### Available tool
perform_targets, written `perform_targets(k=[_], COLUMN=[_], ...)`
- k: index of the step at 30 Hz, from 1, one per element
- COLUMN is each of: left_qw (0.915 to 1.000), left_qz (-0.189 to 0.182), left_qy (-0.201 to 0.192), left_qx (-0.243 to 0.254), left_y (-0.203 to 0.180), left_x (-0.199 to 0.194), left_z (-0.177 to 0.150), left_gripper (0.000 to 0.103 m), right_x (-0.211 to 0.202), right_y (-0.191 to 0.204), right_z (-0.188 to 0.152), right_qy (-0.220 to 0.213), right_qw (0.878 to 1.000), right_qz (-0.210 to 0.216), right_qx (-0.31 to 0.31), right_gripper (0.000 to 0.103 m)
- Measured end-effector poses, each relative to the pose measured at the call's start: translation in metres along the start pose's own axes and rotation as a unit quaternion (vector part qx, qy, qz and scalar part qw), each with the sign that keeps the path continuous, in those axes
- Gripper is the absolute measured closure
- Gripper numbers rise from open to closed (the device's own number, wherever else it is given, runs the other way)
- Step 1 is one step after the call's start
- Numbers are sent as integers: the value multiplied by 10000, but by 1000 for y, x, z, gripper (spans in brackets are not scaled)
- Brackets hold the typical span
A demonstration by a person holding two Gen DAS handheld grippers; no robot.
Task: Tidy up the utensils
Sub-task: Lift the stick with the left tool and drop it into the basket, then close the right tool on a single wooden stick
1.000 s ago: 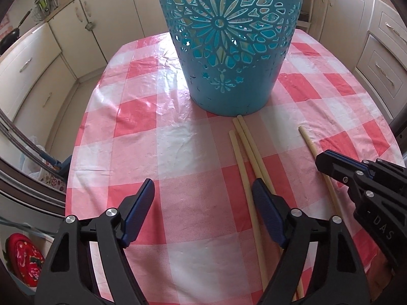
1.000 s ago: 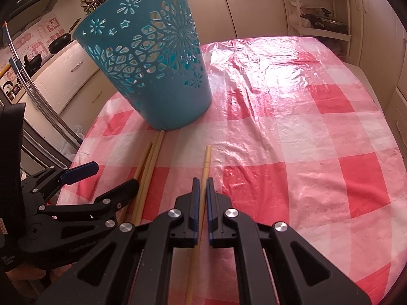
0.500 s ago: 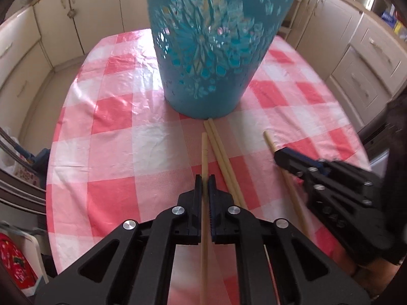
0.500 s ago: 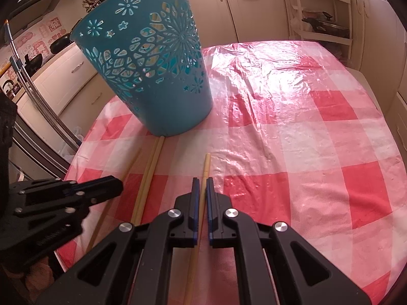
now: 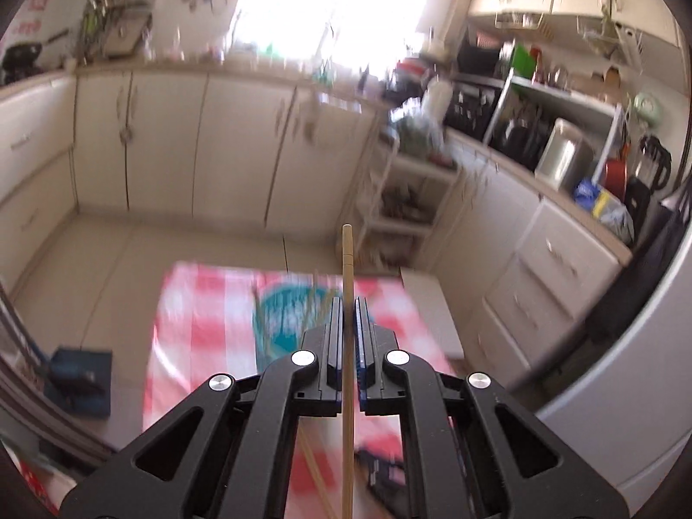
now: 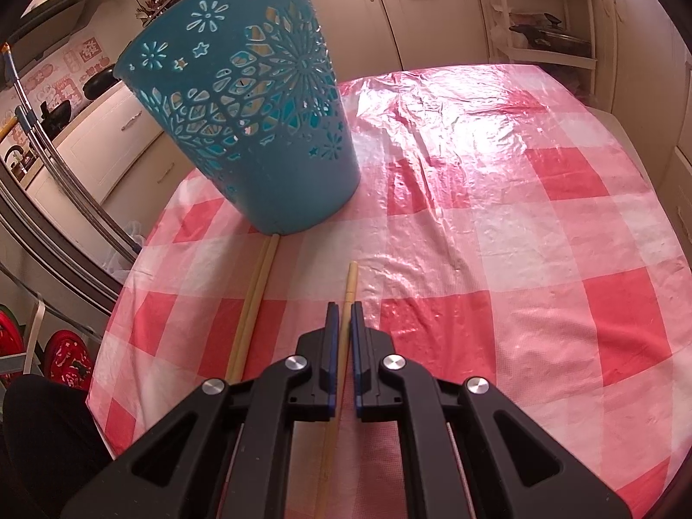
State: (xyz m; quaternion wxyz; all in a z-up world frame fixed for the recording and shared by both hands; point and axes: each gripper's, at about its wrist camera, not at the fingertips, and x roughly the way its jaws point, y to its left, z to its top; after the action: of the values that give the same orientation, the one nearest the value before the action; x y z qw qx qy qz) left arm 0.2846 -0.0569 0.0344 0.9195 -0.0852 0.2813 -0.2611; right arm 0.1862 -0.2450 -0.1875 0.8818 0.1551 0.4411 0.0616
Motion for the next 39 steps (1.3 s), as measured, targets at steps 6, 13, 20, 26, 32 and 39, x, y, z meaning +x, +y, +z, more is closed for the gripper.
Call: perform_targets(k=[6, 13, 20, 26, 32, 39], left_qw=[9939, 9865, 9838, 9847, 9829, 9714], left_qz=[540, 1132, 1437, 1563, 1728, 2049], left_qy=[-962, -1183, -1071, -773, -606, -1199], left_qx=[37, -41, -22, 64, 215, -22], left_y=[-8, 3, 18, 23, 26, 43], left_x=[49, 110, 131, 137, 113, 36], left_z=[40, 36, 17, 1, -10, -26], left_gripper=[98, 98, 98, 98, 53, 17], right_x=[0, 1, 2, 2, 2, -1], right_y=[0, 1, 2, 3, 3, 1], right_z=[-1, 0, 1, 0, 0, -3], right_qy=[-42, -50, -51, -58, -61, -71], right_qw=[10000, 10000, 9999, 9999, 9999, 9998], right_qz=[8, 49, 107, 99, 113, 146], right_qx=[-50, -43, -50, -65, -63, -92], right_gripper=[97, 96, 91, 90, 90, 89])
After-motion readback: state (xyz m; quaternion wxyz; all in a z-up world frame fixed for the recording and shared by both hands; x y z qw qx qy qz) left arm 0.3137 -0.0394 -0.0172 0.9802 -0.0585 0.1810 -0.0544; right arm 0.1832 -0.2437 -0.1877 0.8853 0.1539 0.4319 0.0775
